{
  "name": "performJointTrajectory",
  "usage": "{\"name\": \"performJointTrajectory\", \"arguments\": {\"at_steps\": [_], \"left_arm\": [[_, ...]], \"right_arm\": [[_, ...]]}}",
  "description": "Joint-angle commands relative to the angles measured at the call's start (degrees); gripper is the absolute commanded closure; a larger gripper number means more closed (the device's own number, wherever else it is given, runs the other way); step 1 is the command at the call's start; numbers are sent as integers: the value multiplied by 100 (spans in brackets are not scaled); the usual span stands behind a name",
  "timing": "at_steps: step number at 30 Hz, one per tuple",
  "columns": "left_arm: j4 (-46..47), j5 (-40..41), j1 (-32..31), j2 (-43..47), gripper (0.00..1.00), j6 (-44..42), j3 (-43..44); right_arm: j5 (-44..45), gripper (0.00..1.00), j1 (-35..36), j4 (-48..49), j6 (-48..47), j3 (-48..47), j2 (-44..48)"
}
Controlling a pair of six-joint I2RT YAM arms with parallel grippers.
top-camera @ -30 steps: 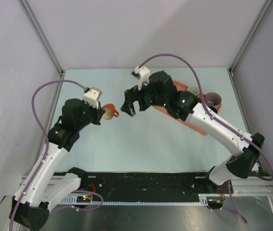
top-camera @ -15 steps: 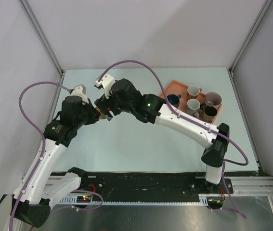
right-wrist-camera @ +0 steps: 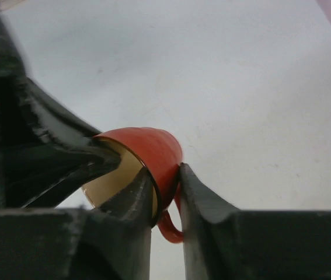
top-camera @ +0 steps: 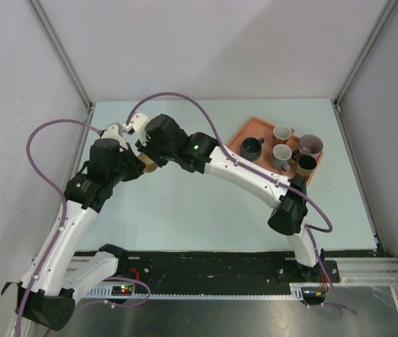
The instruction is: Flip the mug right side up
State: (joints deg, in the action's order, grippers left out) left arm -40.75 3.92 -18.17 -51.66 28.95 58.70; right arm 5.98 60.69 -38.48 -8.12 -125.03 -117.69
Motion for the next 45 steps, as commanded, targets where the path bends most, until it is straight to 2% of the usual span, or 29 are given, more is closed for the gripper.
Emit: {"name": "performJointTrajectory", "arguments": {"at_steps": [1, 3, 4, 6, 7, 8, 10, 15, 19, 26, 33, 45], "left_arm": [[350, -294, 31, 49, 100, -36, 262], [560, -464, 39, 72, 98, -201, 201], [718, -547, 45, 92, 92, -295, 163], [1065, -763, 67, 134, 59, -692, 88], [1208, -903, 72, 149, 30, -1029, 97], [1367, -995, 83, 170, 15, -1311, 124], [1662, -974, 153, 210, 4, -1776, 208], [2304, -790, 601, 364, 1, -2438, 403], [2485, -557, 799, 557, 0, -2792, 198], [2486, -411, 957, 828, 0, -2885, -436], [2496, -410, 1066, 797, 0, -2886, -663], [2508, -280, 1167, 761, 0, -2855, -807]], "right_arm": [[339, 91, -89, -311, -137, -595, -376], [258, 98, -190, -367, -5, -637, -399], [256, 99, -247, -400, 65, -641, -393], [319, 100, -412, -479, 208, -600, -355], [344, 100, -538, -504, 277, -526, -305], [326, 100, -653, -517, 391, -454, -258], [207, 100, -968, -467, 645, -224, -106], [-259, 100, -2184, -464, 1490, 50, 65], [-742, 100, -3310, -439, 2096, -50, -175], [-876, 100, -4612, -1036, 2710, -1259, -1287], [-771, 100, -5059, -1095, 2863, -1602, -2032], [92, 100, -5053, -1170, 2589, -1414, -2449]]}}
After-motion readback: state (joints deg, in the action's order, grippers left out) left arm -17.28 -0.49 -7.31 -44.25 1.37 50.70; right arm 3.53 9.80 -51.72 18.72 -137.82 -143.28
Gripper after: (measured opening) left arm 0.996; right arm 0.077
